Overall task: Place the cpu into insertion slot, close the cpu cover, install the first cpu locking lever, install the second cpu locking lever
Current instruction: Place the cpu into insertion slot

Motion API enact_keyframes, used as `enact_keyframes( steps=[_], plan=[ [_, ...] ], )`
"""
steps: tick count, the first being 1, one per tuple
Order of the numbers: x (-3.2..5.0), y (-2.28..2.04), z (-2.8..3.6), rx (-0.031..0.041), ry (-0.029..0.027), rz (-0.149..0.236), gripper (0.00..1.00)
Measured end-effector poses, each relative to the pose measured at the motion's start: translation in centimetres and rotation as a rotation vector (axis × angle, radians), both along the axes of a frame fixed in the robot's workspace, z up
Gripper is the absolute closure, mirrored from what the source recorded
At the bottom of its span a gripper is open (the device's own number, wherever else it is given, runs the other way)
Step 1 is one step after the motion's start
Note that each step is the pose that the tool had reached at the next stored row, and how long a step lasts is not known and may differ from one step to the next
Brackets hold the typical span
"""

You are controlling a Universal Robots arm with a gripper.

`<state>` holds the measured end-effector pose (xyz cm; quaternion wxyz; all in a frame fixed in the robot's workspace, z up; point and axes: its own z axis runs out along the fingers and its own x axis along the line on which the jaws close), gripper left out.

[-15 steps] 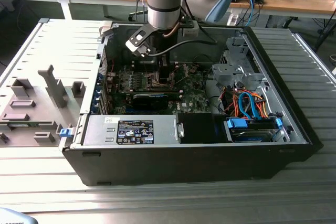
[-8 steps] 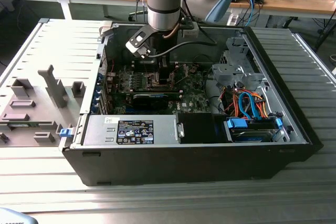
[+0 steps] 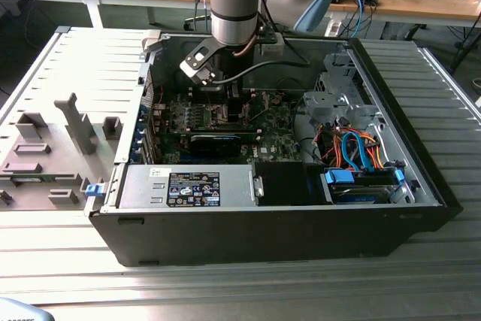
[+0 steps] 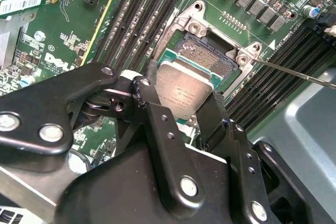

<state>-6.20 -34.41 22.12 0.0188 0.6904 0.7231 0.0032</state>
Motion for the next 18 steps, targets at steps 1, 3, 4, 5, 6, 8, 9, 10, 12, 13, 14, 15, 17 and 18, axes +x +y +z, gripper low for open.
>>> enact_keyframes(
  steps=[1,3,4,5,6,8,9,10,12,13,14,15,17,18],
  plan=[
    [-0.01,0.04,-0.02,-0.0001,-0.0001,-0.004,0.45],
    [0.00,0.12,-0.02,-0.0004,0.0000,-0.011,0.45],
    [0.00,0.20,-0.03,-0.0005,0.0001,-0.015,0.45],
    [0.00,0.35,-0.05,-0.0005,0.0001,-0.017,0.45],
    [0.00,0.43,-0.07,-0.0004,0.0000,-0.018,0.45],
    [0.00,0.57,-0.14,-0.0004,0.0000,-0.018,0.45],
    [0.00,0.61,-0.20,-0.0005,0.0000,-0.018,0.45],
    [0.00,0.63,-0.24,-0.0006,0.0002,-0.018,0.45],
    [0.00,0.64,-0.29,-0.0006,0.0000,-0.018,0.45],
    [0.00,0.64,-0.32,-0.0005,0.0001,-0.018,0.45],
    [0.00,0.64,-0.35,-0.0005,0.0001,-0.018,0.45],
    [0.00,0.65,-0.38,-0.0005,0.0001,-0.019,0.45],
    [-0.06,0.66,-0.45,-0.0006,0.0002,-0.019,0.45],
    [-0.11,0.66,-0.48,-0.0006,0.0002,-0.019,0.45]
  ],
)
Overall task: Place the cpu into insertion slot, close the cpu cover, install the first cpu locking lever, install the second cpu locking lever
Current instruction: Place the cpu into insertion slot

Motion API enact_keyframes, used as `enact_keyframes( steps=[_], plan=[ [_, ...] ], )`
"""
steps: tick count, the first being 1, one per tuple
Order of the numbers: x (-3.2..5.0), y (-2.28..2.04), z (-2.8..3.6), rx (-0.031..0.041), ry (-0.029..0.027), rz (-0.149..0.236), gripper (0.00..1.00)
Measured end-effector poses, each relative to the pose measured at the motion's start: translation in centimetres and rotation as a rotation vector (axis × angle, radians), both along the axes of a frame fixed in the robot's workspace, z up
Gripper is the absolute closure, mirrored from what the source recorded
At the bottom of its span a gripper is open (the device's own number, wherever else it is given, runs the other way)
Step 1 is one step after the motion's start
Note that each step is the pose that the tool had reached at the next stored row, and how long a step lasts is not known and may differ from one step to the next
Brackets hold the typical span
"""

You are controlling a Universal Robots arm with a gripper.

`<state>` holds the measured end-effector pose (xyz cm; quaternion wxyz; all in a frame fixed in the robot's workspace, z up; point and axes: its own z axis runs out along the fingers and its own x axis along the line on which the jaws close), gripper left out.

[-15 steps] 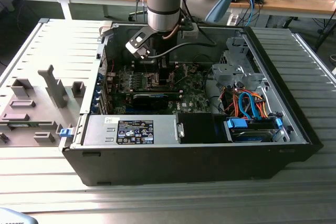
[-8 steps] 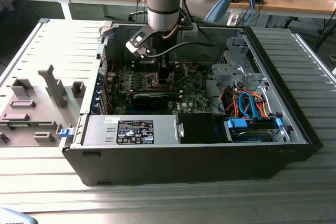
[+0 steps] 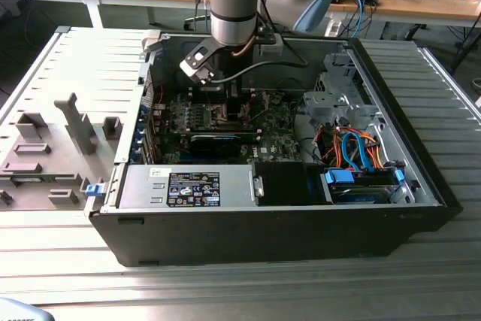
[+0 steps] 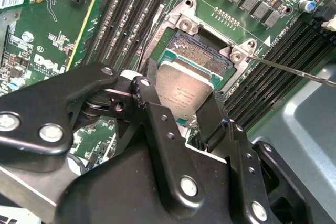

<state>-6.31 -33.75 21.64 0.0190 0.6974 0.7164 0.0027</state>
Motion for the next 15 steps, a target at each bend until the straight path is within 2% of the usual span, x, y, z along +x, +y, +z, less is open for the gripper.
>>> enact_keyframes(
  steps=[3,15],
  plan=[
    [-0.44,0.01,-0.12,0.0001,-0.0001,-0.003,0.45],
    [-0.51,0.05,-0.66,0.0001,-0.0001,-0.004,0.45]
  ],
)
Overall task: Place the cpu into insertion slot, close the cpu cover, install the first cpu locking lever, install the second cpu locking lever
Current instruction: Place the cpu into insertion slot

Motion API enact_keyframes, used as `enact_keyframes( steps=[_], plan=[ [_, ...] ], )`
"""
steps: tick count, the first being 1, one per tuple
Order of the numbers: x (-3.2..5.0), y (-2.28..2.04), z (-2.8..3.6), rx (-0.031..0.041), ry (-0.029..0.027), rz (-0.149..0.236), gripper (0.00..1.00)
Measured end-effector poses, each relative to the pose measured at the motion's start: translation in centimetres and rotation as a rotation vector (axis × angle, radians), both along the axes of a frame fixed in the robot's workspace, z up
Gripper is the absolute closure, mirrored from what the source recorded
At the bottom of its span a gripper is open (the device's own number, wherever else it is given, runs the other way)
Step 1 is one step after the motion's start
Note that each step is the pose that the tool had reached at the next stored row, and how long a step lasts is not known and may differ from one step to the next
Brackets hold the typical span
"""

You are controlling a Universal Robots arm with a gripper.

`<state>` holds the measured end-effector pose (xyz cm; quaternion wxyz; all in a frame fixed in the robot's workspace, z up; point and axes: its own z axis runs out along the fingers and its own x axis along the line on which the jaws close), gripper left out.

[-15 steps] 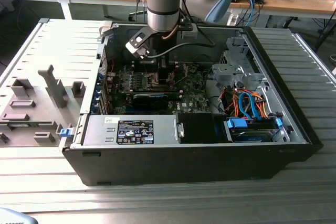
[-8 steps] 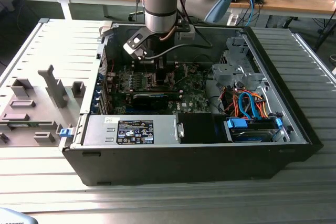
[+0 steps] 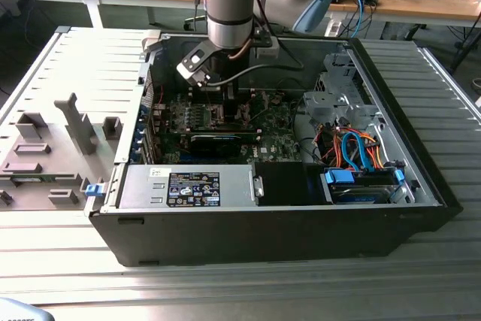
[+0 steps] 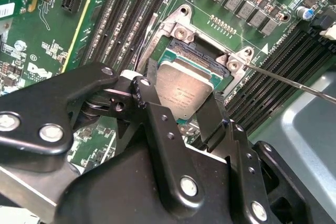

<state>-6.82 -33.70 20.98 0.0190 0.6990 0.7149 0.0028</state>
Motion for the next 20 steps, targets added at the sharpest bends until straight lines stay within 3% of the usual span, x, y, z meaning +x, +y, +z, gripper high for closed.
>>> enact_keyframes(
  steps=[12,20],
  plan=[
    [-0.13,0.03,-0.43,0.0000,0.0000,-0.010,0.45],
    [-0.13,0.38,-0.69,0.0001,-0.0001,-0.011,0.45]
  ],
)
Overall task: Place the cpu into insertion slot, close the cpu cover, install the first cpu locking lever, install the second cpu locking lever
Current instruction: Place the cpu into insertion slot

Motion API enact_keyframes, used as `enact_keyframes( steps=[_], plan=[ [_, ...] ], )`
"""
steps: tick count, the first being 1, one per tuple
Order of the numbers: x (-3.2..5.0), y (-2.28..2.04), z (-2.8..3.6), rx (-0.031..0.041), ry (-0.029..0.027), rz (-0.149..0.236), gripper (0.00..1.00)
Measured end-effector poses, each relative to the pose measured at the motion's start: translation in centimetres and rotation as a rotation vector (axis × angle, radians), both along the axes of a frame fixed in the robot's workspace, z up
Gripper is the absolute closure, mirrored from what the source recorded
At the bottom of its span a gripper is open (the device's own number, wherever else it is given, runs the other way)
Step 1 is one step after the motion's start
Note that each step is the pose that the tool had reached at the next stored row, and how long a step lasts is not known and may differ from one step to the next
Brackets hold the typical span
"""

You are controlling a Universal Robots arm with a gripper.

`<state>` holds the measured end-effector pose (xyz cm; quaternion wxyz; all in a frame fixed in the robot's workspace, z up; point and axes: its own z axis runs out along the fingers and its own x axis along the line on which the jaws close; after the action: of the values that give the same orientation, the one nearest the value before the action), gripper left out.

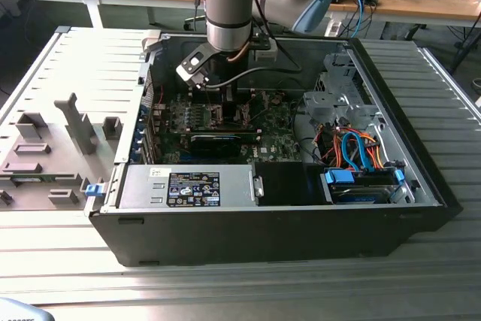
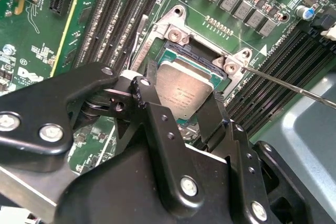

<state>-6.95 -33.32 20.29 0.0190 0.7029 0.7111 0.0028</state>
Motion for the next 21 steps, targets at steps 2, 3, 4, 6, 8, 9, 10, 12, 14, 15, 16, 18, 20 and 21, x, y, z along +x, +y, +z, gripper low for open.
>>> enact_keyframes(
  steps=[2,3,4,6,8,9,10,12,14,15,16,18,20,21],
  plan=[
    [0.00,0.05,-0.05,-0.0001,0.0001,0.000,0.45],
    [0.00,0.07,-0.07,-0.0002,0.0001,0.000,0.45],
    [0.00,0.09,-0.10,-0.0003,0.0002,-0.001,0.45],
    [0.00,0.12,-0.16,-0.0002,0.0001,-0.001,0.45],
    [0.00,0.14,-0.22,-0.0004,0.0001,-0.001,0.45],
    [0.00,0.17,-0.30,-0.0005,0.0004,-0.001,0.45],
    [0.00,0.18,-0.34,-0.0004,0.0002,-0.002,0.45],
    [0.00,0.18,-0.38,-0.0002,0.0002,-0.002,0.45],
    [0.00,0.18,-0.38,-0.0002,0.0002,-0.002,0.45],
    [0.00,0.18,-0.39,-0.0002,0.0001,-0.002,0.45],
    [0.00,0.18,-0.39,-0.0002,0.0001,-0.002,0.45],
    [0.00,0.18,-0.39,-0.0002,0.0001,-0.002,0.45],
    [0.00,0.18,-0.39,-0.0002,0.0001,-0.002,0.45],
    [0.00,0.18,-0.39,-0.0002,0.0001,-0.002,0.45]
  ],
)
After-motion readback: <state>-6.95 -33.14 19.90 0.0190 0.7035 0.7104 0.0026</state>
